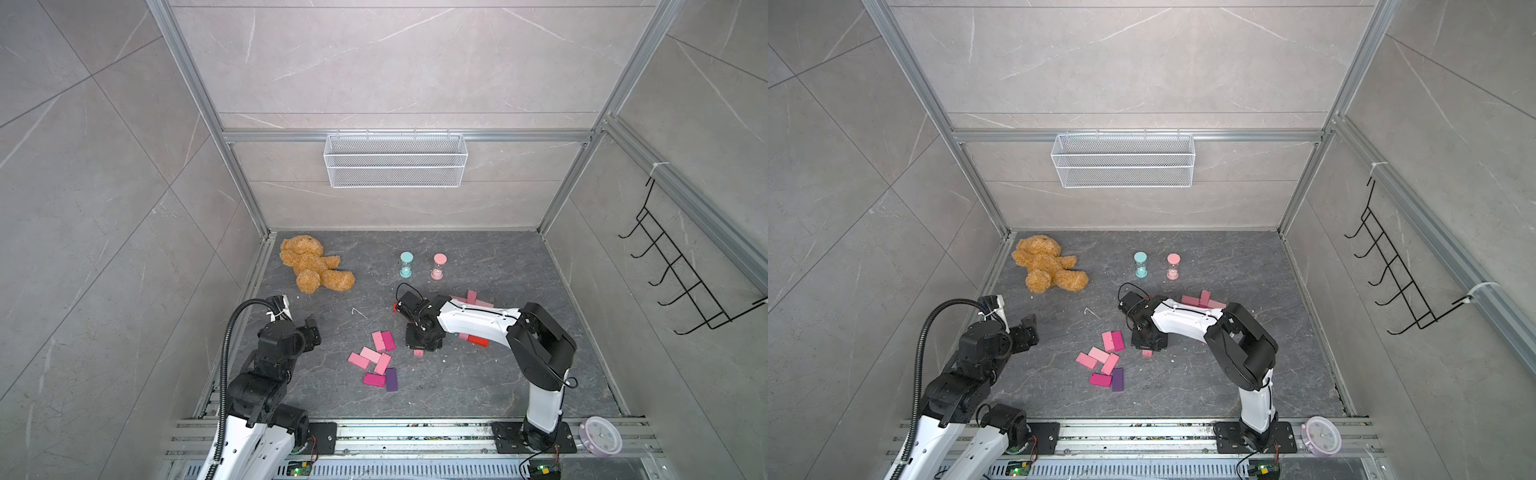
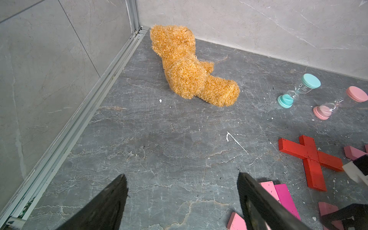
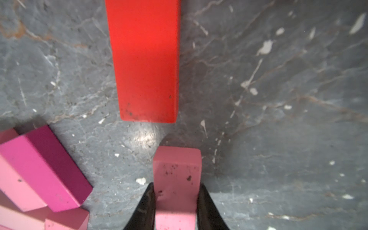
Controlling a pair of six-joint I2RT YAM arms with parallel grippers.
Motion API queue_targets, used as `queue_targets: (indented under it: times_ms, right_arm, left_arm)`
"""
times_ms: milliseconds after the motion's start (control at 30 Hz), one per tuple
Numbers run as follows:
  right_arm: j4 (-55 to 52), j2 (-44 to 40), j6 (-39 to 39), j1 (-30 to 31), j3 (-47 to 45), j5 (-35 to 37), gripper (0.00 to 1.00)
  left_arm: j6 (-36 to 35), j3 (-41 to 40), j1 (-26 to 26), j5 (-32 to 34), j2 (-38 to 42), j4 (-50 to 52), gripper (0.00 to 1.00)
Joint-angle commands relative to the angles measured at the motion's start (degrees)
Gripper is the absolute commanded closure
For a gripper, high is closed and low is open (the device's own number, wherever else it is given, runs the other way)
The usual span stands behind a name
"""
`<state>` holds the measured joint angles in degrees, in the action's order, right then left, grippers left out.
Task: Assemble the letter t with building blocks
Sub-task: Assemble the building block at the center of the board.
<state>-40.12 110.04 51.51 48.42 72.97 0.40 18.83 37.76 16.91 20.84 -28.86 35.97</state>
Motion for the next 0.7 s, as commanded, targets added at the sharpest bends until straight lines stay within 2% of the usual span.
queue_targets:
  times_ms: [0, 667]
  right_arm:
    - [-2.0, 2.3, -1.5, -0.4, 1.1, 1.4, 0.69]
    - [-1.7, 4.4, -1.1, -0.7, 4.1, 0.5, 0.67]
  left_arm:
    - [-0.8, 0.7, 0.3, -0.3, -0.5, -1.2, 0.11]
    - [-0.9, 0.7, 0.3, -0.1, -0.8, -1.2, 0.11]
